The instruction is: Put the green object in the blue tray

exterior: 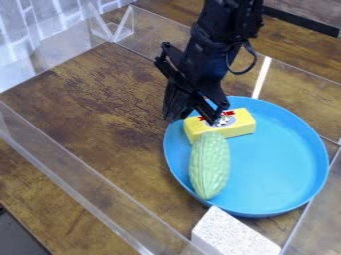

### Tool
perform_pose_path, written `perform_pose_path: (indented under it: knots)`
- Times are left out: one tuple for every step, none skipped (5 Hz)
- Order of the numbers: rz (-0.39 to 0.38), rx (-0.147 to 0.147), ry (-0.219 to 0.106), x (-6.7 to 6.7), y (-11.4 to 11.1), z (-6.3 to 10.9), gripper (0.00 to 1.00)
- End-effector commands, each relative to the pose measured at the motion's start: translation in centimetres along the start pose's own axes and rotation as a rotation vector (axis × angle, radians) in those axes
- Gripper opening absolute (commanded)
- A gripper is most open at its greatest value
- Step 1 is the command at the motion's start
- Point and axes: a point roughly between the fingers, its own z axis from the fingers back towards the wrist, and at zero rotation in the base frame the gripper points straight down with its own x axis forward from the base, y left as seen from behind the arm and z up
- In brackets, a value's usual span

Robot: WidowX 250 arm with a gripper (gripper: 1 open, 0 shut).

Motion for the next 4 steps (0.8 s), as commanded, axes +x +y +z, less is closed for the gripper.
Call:
perform_pose_path:
  knots:
    - [-0.009, 0.017, -0.041, 0.7, 1.0, -0.1, 1.0]
    - [-0.029, 0.031, -0.041, 1.0, 1.5, -1.3, 1.0]
    - [-0.033, 0.047, -0.065, 0.7, 3.1, 0.0, 1.0]
    - [0.042, 0.048, -0.064, 0.3, 2.9, 2.1, 1.0]
